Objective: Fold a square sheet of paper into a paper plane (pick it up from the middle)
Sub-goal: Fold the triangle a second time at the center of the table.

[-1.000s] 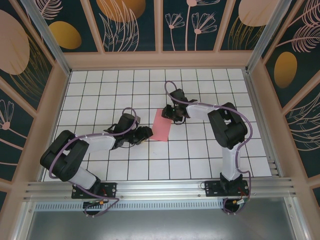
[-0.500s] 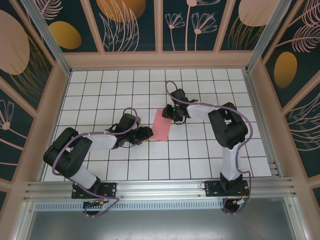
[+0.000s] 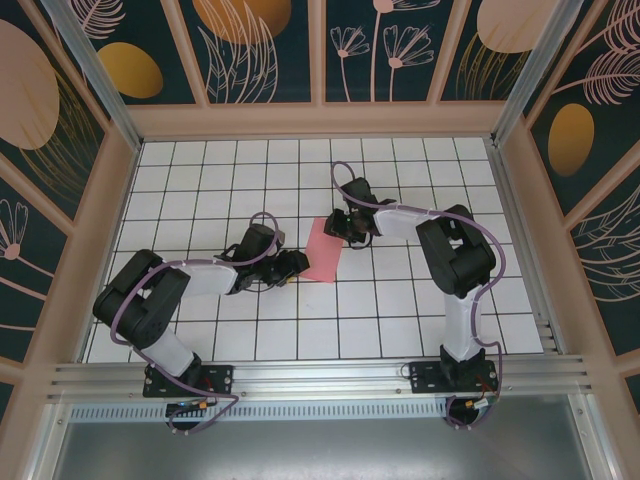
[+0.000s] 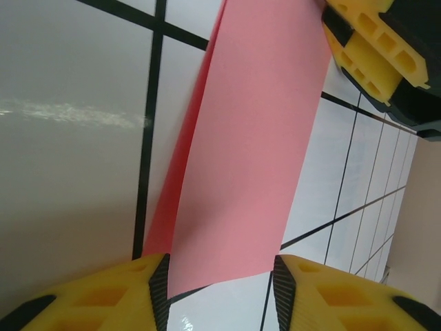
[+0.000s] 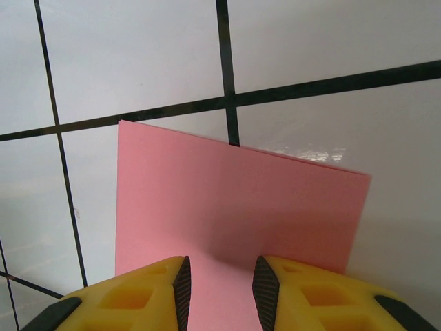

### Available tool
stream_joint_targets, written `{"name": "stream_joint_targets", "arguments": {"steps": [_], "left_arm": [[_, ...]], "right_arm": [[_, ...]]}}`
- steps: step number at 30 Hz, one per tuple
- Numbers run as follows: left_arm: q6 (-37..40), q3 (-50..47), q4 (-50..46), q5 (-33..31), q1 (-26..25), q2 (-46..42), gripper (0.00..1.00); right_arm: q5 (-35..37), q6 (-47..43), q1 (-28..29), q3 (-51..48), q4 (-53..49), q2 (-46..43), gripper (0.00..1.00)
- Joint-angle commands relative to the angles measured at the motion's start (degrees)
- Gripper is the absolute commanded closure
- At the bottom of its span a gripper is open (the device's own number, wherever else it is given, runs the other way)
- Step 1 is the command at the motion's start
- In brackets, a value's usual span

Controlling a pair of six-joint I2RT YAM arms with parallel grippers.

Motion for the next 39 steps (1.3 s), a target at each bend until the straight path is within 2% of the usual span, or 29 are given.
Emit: {"name": "stream_joint_targets", "arguments": {"steps": [1,13,25,28,34,39], "left_arm": [[-0.2,0.4,3.6,2.5,-0.2,0.0,0.57],[-1.2,0.5,11.0,7.4,-0.5,-0.5,0.61],[-3.4,3.9,16.7,7.5,-1.1,4.6,0.62],[-2.9,4.1,16.3,5.4,-1.1,6.5,0.62],[-3.2,4.0,17.8,4.8,-1.1,9.2,0.63],[-2.9,3.8,17.4,3.9,-1.1,9.9,0.73]], "right_arm": [[0.9,0.3,-0.1,-2.4,-3.3,4.4,0.64],[0.3,0.1,-0.1,-2.0,-3.9,5.2,0.65],[-0.8,-0.3,-0.1,-2.1,-3.9,5.3,0.66],[-1.3,-0.5,-0.1,-2.3,-3.9,4.8,0.65],[-4.7,-2.6,-0.1,-1.4,-3.6,2.1,0.63],[-11.2,-5.9,-2.1,-0.3,-1.4,-1.7,0.61]]}}
